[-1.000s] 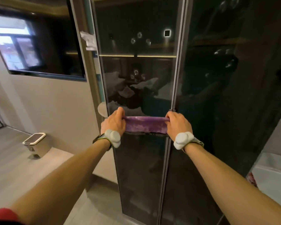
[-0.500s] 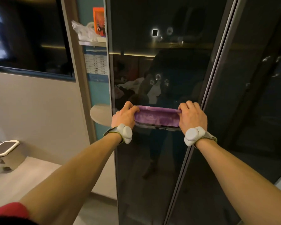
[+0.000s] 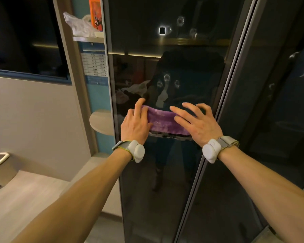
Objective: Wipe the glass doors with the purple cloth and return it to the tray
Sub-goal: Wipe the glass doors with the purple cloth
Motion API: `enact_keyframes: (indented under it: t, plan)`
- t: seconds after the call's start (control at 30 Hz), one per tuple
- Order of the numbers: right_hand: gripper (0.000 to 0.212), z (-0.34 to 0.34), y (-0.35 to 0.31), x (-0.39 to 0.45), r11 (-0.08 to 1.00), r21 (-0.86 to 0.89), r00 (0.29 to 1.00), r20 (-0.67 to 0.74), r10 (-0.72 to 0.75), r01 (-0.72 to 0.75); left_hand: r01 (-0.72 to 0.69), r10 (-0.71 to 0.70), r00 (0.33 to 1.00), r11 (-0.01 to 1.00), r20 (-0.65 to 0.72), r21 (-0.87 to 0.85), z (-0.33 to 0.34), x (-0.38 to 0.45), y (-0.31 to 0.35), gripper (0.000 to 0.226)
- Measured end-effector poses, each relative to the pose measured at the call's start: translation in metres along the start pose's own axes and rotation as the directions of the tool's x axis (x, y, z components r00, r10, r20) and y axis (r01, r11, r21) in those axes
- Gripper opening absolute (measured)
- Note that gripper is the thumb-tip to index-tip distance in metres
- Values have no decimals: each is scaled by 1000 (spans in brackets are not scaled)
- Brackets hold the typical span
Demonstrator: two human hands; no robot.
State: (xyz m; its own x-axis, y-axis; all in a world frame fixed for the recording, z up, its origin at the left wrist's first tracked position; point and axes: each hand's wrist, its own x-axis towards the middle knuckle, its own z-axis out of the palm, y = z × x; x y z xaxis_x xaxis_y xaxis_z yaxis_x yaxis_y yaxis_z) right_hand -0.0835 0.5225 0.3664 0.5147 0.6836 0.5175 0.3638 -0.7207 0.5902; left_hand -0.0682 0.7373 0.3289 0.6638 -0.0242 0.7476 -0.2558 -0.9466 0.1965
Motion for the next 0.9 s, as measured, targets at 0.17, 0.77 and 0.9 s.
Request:
enact_keyframes:
  t: [0.17, 0.77, 0.9]
  plan:
    - [62, 6, 4, -4, 977, -131, 983, 85, -160, 170, -213, 213, 977, 956, 24, 202, -1, -6, -5, 51]
    - [69, 11, 1, -1, 990, -95, 994, 43, -102, 105, -262, 267, 962, 961, -48, 89, 10, -1, -13, 63]
    - [61, 24, 2, -3, 984, -141, 994, 35, -105, 109, -379, 390, 921, 902, -14, 205, 16, -1, -16, 80]
